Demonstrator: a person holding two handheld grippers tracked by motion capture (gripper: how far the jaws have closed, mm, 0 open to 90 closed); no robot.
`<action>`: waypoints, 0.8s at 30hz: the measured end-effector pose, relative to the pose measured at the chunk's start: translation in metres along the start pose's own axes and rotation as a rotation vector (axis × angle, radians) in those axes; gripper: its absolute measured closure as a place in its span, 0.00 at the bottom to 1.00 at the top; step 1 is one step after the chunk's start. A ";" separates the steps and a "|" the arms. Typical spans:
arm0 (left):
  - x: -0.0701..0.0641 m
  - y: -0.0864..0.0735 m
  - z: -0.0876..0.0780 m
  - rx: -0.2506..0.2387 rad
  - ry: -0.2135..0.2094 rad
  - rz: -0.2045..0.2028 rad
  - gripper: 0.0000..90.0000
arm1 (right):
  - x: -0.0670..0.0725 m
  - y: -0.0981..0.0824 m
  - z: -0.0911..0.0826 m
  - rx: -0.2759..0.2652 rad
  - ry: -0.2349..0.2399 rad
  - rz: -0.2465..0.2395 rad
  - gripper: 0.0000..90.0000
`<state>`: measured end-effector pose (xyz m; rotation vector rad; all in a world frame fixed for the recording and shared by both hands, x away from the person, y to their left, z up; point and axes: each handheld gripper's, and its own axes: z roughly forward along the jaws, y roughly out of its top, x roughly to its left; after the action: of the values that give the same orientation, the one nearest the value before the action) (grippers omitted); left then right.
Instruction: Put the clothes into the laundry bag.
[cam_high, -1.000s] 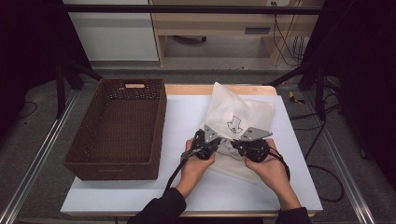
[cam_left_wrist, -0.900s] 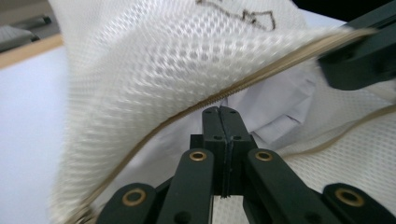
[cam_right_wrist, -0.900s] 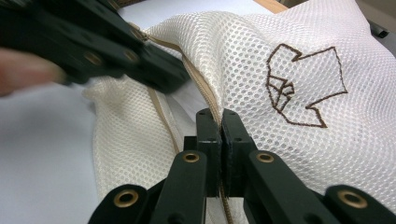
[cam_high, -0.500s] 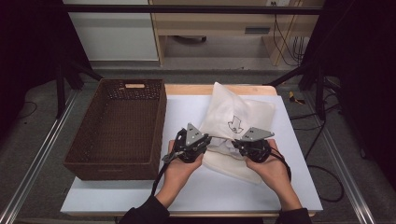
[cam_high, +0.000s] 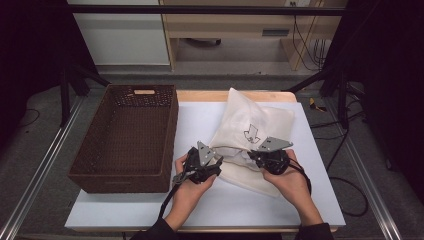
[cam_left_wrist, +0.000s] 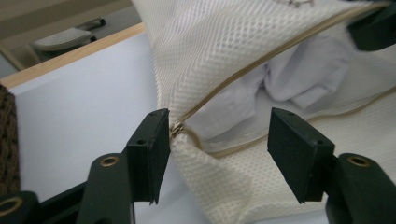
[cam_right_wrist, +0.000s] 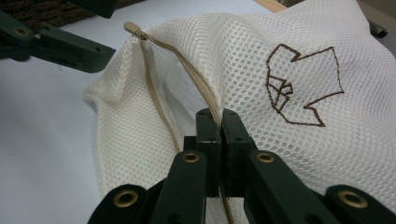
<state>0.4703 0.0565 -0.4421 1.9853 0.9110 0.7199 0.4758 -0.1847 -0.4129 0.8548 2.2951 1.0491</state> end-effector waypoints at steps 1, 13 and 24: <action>0.001 -0.002 0.003 0.006 0.007 -0.008 0.37 | 0.001 0.000 0.001 0.002 0.001 -0.002 0.98; 0.008 -0.015 0.035 0.103 0.007 -0.071 0.26 | 0.001 0.000 0.001 0.006 0.006 -0.003 0.98; 0.013 -0.025 0.026 0.134 -0.032 -0.096 0.61 | 0.001 -0.001 0.001 0.006 0.007 -0.004 0.97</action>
<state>0.4883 0.0656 -0.4744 2.0480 1.0519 0.5839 0.4759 -0.1838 -0.4143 0.8501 2.3056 1.0463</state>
